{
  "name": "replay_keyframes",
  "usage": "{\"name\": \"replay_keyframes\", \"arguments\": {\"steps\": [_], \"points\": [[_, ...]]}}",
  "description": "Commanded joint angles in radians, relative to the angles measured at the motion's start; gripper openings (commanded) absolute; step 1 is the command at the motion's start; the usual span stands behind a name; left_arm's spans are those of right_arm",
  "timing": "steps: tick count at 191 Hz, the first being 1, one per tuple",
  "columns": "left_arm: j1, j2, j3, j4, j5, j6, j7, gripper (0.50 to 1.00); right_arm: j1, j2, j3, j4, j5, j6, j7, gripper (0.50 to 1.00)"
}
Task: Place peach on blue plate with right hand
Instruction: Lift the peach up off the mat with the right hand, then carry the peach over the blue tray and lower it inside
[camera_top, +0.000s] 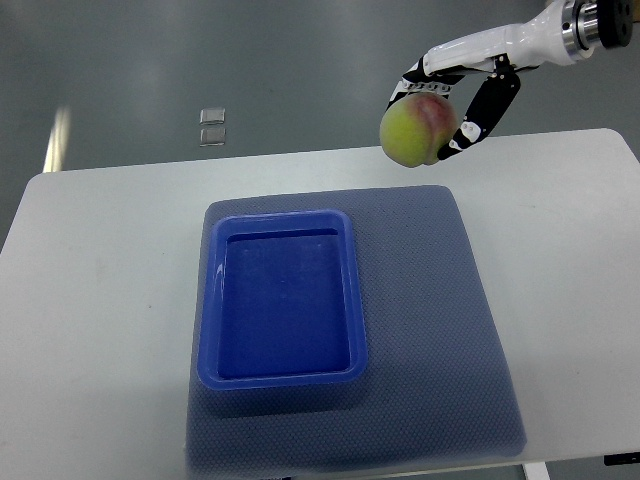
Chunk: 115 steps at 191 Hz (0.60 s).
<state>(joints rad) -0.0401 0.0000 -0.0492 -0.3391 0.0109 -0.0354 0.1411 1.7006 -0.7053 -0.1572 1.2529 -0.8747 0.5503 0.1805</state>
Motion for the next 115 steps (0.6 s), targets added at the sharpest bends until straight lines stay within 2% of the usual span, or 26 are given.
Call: {"name": "replay_keyframes", "arguments": {"steps": [1, 12, 22, 23, 25, 42, 51, 52, 67, 77, 78, 80, 88, 99, 100, 115], "points": [[-0.001, 0.000, -0.001, 0.000, 0.000, 0.000, 0.000, 1.000, -0.001, 0.086, -0.002, -0.015, 0.048, -0.029, -0.001, 0.601], [0.000, 0.000, -0.001, 0.000, -0.002, 0.000, 0.000, 1.000, -0.005, 0.165, -0.005, -0.050, 0.054, -0.044, -0.001, 0.601], [0.000, 0.000, -0.001, 0.000, -0.002, 0.000, 0.000, 1.000, -0.006, 0.165, -0.005, -0.050, 0.054, -0.044, -0.001, 0.601], [0.000, 0.000, -0.001, 0.002, -0.002, 0.000, 0.000, 1.000, -0.015, 0.234, -0.007, -0.097, 0.054, -0.061, -0.001, 0.601], [0.000, 0.000, -0.003, 0.000, -0.002, 0.000, 0.000, 1.000, -0.016, 0.251, -0.008, -0.108, 0.054, -0.066, -0.001, 0.601], [0.000, 0.000, -0.003, 0.000, -0.002, 0.000, 0.000, 1.000, -0.039, 0.369, -0.008, -0.184, 0.053, -0.096, -0.003, 0.601], [0.000, 0.000, -0.003, 0.000, -0.002, 0.000, 0.000, 1.000, -0.039, 0.369, -0.008, -0.184, 0.053, -0.096, -0.003, 0.601], [0.000, 0.000, -0.003, 0.000, -0.002, 0.000, 0.000, 1.000, -0.062, 0.442, -0.010, -0.235, 0.051, -0.110, -0.003, 0.603], [0.000, 0.000, -0.001, -0.001, -0.002, 0.000, 0.000, 1.000, -0.102, 0.546, -0.010, -0.312, 0.043, -0.124, -0.003, 0.601], [0.000, 0.000, -0.001, -0.001, -0.002, 0.000, 0.000, 1.000, -0.102, 0.546, -0.010, -0.313, 0.043, -0.124, -0.003, 0.601], [0.000, 0.000, -0.001, -0.001, -0.002, 0.000, 0.000, 1.000, -0.136, 0.610, -0.012, -0.360, 0.036, -0.128, -0.003, 0.603], [0.000, 0.000, -0.001, -0.001, -0.002, 0.000, 0.000, 1.000, -0.142, 0.622, -0.013, -0.369, 0.036, -0.130, -0.004, 0.603], [0.000, 0.000, -0.001, 0.000, -0.002, 0.000, 0.000, 1.000, -0.167, 0.661, -0.021, -0.401, 0.031, -0.130, -0.004, 0.603], [0.000, 0.000, -0.001, 0.000, -0.002, 0.000, 0.000, 1.000, -0.167, 0.661, -0.021, -0.402, 0.031, -0.130, -0.004, 0.603], [0.000, 0.000, -0.001, 0.000, -0.002, 0.000, 0.000, 1.000, -0.200, 0.705, -0.027, -0.435, 0.026, -0.128, -0.004, 0.605], [0.000, 0.000, -0.001, 0.003, -0.003, 0.000, 0.000, 1.000, -0.228, 0.705, -0.027, -0.458, 0.025, -0.130, -0.004, 0.607]]}}
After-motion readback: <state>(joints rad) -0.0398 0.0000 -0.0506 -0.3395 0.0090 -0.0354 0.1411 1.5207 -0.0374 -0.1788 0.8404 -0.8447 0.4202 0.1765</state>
